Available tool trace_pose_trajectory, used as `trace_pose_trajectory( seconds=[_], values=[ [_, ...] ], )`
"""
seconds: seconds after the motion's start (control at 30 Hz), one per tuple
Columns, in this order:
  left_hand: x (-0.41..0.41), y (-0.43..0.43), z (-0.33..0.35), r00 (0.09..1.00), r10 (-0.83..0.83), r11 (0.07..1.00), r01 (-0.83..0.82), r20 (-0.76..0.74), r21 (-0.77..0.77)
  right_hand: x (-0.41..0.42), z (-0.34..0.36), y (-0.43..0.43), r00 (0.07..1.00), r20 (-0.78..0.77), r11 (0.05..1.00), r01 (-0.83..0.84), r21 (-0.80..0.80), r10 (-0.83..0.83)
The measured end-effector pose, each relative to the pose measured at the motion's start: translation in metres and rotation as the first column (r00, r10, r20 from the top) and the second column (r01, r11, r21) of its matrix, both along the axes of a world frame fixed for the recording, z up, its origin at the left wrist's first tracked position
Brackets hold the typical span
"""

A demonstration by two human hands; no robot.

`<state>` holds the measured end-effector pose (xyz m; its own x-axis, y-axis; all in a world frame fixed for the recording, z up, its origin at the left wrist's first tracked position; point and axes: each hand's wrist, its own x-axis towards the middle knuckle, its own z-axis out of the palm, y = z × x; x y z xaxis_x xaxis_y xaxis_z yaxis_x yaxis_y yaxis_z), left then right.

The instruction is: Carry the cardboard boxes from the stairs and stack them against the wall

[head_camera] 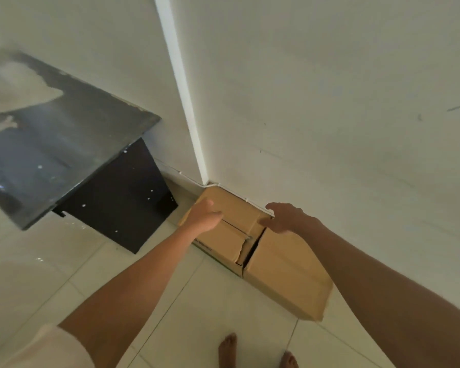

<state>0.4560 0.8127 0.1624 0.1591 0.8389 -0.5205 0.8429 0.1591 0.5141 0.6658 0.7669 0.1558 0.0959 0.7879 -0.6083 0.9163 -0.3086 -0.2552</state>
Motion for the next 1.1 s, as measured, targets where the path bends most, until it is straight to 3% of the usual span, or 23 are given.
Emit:
trace_pose_trajectory(
  seconds=[0.3, 0.53, 0.63, 0.73, 0.9, 1.1],
  values=[
    [-0.058, -0.056, 0.044, 0.956, 0.292, 0.953, -0.291, 0.01, 0.085, -0.039, 0.044, 0.005, 0.951, -0.006, 0.947, -0.306, 0.095, 0.308],
    [-0.141, -0.153, 0.05, 0.865, 0.495, 0.862, -0.476, -0.083, 0.175, -0.116, 0.065, -0.012, 0.814, 0.004, 0.801, -0.571, 0.18, 0.58],
    [-0.176, -0.204, 0.05, 0.782, 0.62, 0.777, -0.602, -0.065, 0.184, -0.167, 0.071, -0.027, 0.744, -0.006, 0.734, -0.659, 0.163, 0.669],
    [-0.212, -0.269, 0.053, 0.676, 0.733, 0.677, -0.714, -0.077, 0.178, -0.231, 0.077, -0.055, 0.606, 0.012, 0.595, -0.785, 0.171, 0.795],
    [-0.279, -0.387, 0.057, 0.435, 0.893, 0.449, -0.877, -0.114, 0.171, -0.336, 0.082, -0.123, 0.396, -0.055, 0.399, -0.9, 0.174, 0.917],
    [-0.33, -0.546, 0.06, 0.152, 0.978, 0.174, -0.973, -0.144, 0.153, -0.437, 0.074, -0.226, 0.188, -0.014, 0.188, -0.971, 0.15, 0.982]
  ],
)
